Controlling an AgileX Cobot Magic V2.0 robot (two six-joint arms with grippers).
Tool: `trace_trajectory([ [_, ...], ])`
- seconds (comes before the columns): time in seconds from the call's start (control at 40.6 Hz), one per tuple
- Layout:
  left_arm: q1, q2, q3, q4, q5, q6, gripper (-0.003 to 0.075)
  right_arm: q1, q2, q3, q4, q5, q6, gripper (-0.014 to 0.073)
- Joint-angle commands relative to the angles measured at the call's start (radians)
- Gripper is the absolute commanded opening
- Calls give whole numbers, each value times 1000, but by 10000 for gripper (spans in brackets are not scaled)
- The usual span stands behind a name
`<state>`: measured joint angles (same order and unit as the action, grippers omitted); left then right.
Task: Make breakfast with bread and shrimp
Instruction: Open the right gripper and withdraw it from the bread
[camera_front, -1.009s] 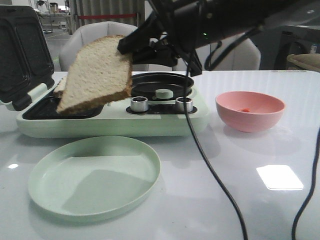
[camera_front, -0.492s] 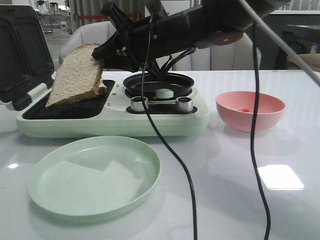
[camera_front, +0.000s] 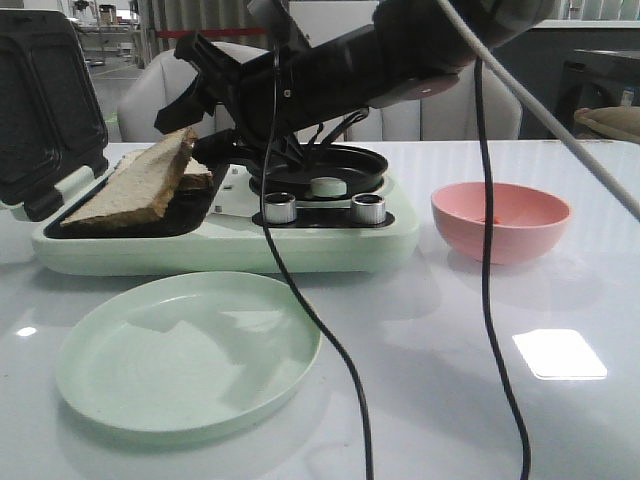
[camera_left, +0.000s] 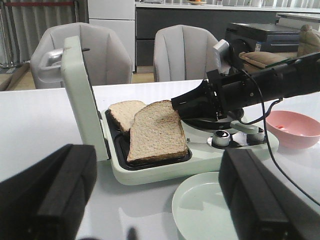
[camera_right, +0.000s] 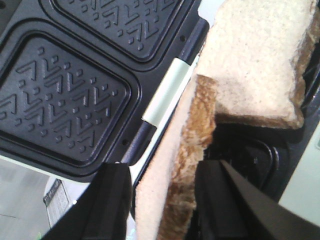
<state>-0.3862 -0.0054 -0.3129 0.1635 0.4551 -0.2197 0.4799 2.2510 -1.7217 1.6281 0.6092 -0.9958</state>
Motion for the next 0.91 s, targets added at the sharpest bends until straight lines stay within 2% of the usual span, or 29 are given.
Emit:
trace_trajectory([
  [0.0, -8, -3, -27, 3, -79, -7, 564, -2, -84, -38, -15, 47, -5, 430],
  [0.074, -8, -3, -27, 3, -79, -7, 564, -2, -106, -38, -91, 39, 20, 428],
  [0.148, -8, -3, -27, 3, -79, -7, 564, -3, -146, -38, -225, 0, 87, 428],
  [0.369, -8, -3, -27, 3, -79, -7, 564, -3, -300, -38, -750, -43, 360, 428],
  [0.566, -8, -3, -27, 3, -79, -7, 564, -3, -442, -38, -1274, 25, 731, 428],
  [0.714, -8, -3, -27, 3, -79, -7, 564, -3, -516, -37, -1600, 114, 973, 428],
  [0.788, -8, -3, -27, 3, -79, -7, 564, -3, -551, -31, -1715, 165, 1049, 428],
  [0.886, -8, -3, -27, 3, -79, -7, 564, -4, -612, 15, -1807, 182, 1126, 428],
])
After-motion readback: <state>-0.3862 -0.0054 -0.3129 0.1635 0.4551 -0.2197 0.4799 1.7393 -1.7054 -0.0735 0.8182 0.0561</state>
